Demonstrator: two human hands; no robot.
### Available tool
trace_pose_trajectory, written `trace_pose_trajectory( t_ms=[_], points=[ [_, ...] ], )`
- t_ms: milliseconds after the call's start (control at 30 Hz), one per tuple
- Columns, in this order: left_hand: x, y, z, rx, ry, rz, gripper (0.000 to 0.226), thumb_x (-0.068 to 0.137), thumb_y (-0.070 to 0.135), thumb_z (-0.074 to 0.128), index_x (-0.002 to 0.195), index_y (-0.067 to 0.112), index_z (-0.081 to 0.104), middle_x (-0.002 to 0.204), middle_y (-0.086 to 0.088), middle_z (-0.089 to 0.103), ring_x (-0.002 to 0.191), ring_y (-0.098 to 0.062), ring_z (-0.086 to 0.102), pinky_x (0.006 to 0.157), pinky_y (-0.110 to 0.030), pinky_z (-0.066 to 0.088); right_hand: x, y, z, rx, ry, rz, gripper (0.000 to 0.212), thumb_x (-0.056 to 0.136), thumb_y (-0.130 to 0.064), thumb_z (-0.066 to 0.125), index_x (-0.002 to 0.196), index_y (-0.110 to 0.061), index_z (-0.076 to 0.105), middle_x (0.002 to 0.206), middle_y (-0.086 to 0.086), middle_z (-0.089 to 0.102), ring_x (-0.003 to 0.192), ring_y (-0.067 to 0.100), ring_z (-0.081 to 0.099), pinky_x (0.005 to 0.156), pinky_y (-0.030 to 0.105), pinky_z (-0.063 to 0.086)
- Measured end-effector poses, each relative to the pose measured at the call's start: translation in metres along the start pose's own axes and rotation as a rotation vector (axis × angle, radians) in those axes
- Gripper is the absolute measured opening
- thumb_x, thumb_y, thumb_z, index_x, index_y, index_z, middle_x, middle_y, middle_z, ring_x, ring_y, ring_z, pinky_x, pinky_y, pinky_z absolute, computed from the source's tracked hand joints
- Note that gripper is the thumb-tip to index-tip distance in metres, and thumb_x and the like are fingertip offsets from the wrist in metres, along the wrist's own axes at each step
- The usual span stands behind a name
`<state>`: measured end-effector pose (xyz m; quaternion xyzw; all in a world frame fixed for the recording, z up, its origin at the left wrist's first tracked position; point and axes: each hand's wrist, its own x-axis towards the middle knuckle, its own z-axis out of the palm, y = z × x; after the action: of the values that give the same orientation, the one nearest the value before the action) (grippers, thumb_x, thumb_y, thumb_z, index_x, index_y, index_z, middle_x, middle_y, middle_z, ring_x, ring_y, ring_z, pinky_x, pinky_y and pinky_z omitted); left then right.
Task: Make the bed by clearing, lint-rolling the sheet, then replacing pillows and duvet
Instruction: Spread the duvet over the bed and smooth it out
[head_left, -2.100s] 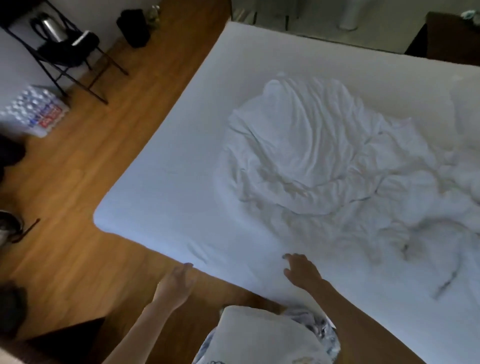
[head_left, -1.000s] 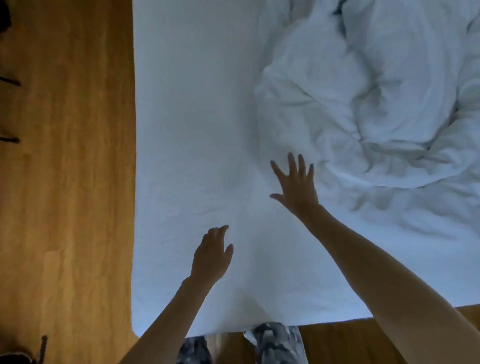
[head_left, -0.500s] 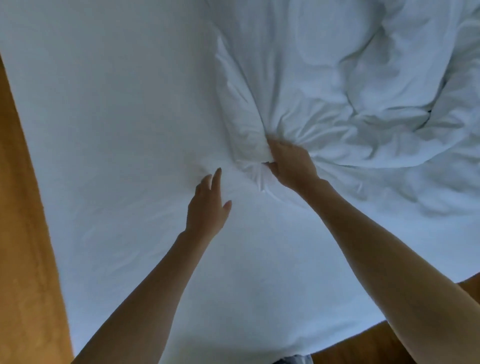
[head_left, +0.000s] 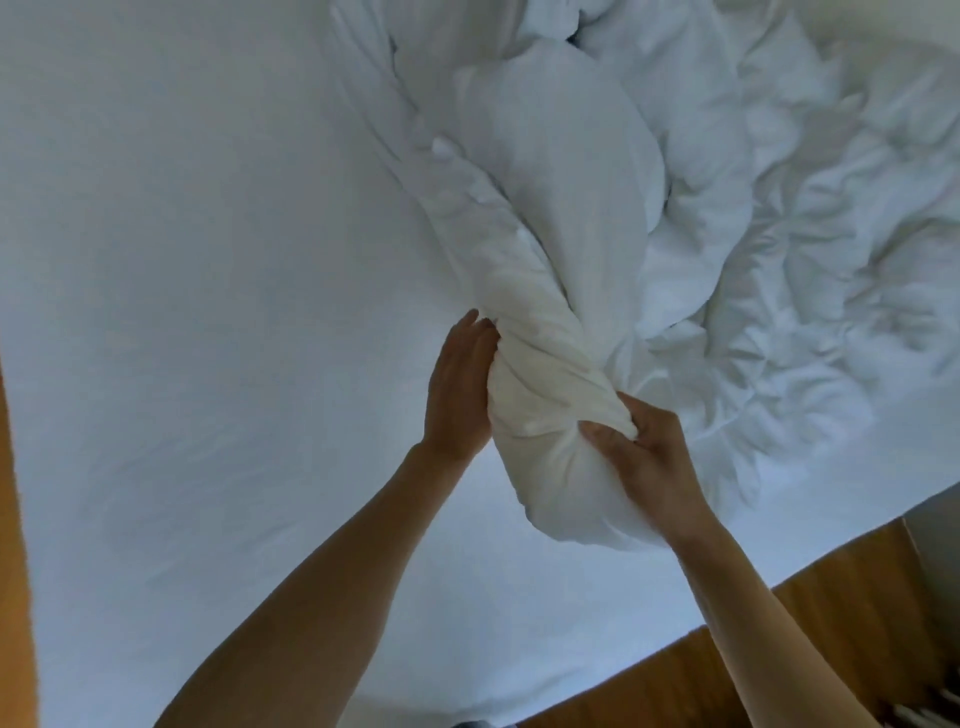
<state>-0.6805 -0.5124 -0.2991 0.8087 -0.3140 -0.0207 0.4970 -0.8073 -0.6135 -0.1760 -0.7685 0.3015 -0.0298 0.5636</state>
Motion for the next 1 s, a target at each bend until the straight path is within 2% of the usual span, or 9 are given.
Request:
trace_pose_trajectory(
  t_ms=[67, 133, 367, 467, 567, 633, 733, 867, 1000],
  points=[
    [0.019, 0.036, -0.014, -0.043, -0.046, -0.002, 0.02, 0.084, 0.009, 0.061, 0.102, 0.004, 0.057, 0.096, -0.015, 0.063, 0.083, -0.029, 0.058, 0.069, -0.044, 0.055, -0.005, -0.024, -0.024, 0.033, 0.065, -0.026, 0.019, 0.08, -0.021, 0.059, 0.075, -0.035, 0.071, 0.072, -0.018, 0.069, 0.07, -0.003, 0.064, 0.063, 0.011, 0.045],
    [0.05, 0.073, -0.038, -0.018, -0.096, 0.054, 0.018, 0.079, 0.0, 0.064, 0.096, 0.001, 0.06, 0.086, -0.014, 0.062, 0.066, -0.031, 0.057, 0.052, -0.04, 0.051, -0.008, -0.057, -0.051, 0.048, 0.135, -0.08, 0.016, 0.082, -0.021, 0.058, 0.077, -0.032, 0.07, 0.072, -0.017, 0.069, 0.071, -0.002, 0.063, 0.064, 0.013, 0.046],
    [0.173, 0.265, -0.181, 0.231, 0.147, 0.685, 0.011, 0.065, 0.001, 0.059, 0.075, 0.0, 0.064, 0.058, -0.011, 0.058, 0.048, -0.029, 0.055, 0.04, -0.03, 0.041, -0.014, -0.193, -0.132, 0.004, 0.477, -0.307, 0.03, 0.092, -0.022, 0.053, 0.062, -0.02, 0.049, 0.057, -0.016, 0.045, 0.057, -0.001, 0.041, 0.056, 0.02, 0.034],
    [0.188, 0.352, -0.227, 0.408, 0.071, 0.84, 0.025, 0.058, -0.002, 0.053, 0.08, 0.001, 0.063, 0.055, -0.009, 0.054, 0.046, -0.031, 0.049, 0.048, -0.028, 0.033, -0.02, -0.233, -0.151, -0.05, 0.539, -0.382, 0.037, 0.097, -0.023, 0.048, 0.061, -0.026, 0.041, 0.052, -0.018, 0.042, 0.052, -0.004, 0.036, 0.052, 0.013, 0.029],
    [0.182, 0.389, -0.24, 0.716, -0.234, 0.577, 0.038, 0.075, 0.003, 0.049, 0.111, 0.011, 0.059, 0.08, -0.009, 0.053, 0.072, -0.03, 0.045, 0.066, -0.033, 0.028, -0.025, -0.237, -0.157, -0.222, 0.534, -0.365, 0.031, 0.095, -0.03, 0.046, 0.064, -0.037, 0.044, 0.058, -0.018, 0.047, 0.056, -0.004, 0.043, 0.056, 0.014, 0.03],
    [0.17, 0.363, -0.227, 0.709, -0.364, 0.399, 0.046, 0.084, 0.009, 0.051, 0.128, 0.021, 0.056, 0.103, -0.011, 0.063, 0.09, -0.034, 0.055, 0.071, -0.031, 0.031, -0.02, -0.212, -0.153, -0.373, 0.526, -0.26, 0.02, 0.096, -0.021, 0.047, 0.097, -0.028, 0.066, 0.088, -0.009, 0.064, 0.085, 0.006, 0.058, 0.075, 0.026, 0.042],
    [0.108, 0.278, -0.19, 0.503, -0.595, 0.154, 0.047, 0.095, 0.024, 0.054, 0.141, 0.026, 0.048, 0.134, -0.006, 0.058, 0.121, -0.028, 0.054, 0.089, -0.03, 0.04, -0.03, -0.151, -0.119, -0.497, 0.524, -0.041, 0.044, 0.092, -0.005, 0.049, 0.135, -0.016, 0.053, 0.132, 0.015, 0.055, 0.123, 0.033, 0.049, 0.101, 0.038, 0.037],
    [-0.038, 0.158, -0.173, 0.41, -1.001, -0.323, 0.055, 0.1, 0.038, 0.049, 0.151, 0.023, 0.033, 0.153, -0.004, 0.039, 0.138, -0.022, 0.038, 0.109, -0.031, 0.031, -0.079, -0.07, -0.031, -0.667, 0.336, 0.087, 0.05, 0.088, -0.006, 0.059, 0.137, -0.01, 0.05, 0.136, 0.02, 0.05, 0.125, 0.039, 0.044, 0.102, 0.045, 0.039],
    [-0.179, 0.072, -0.215, 0.528, -0.941, -0.589, 0.058, 0.102, 0.036, 0.042, 0.154, 0.022, 0.022, 0.157, -0.004, 0.029, 0.142, -0.022, 0.029, 0.111, -0.031, 0.029, -0.133, 0.002, 0.061, -0.87, 0.046, -0.077, 0.063, 0.068, -0.017, 0.082, 0.126, -0.008, 0.06, 0.122, 0.022, 0.06, 0.112, 0.041, 0.057, 0.09, 0.05, 0.052]
  ],
)
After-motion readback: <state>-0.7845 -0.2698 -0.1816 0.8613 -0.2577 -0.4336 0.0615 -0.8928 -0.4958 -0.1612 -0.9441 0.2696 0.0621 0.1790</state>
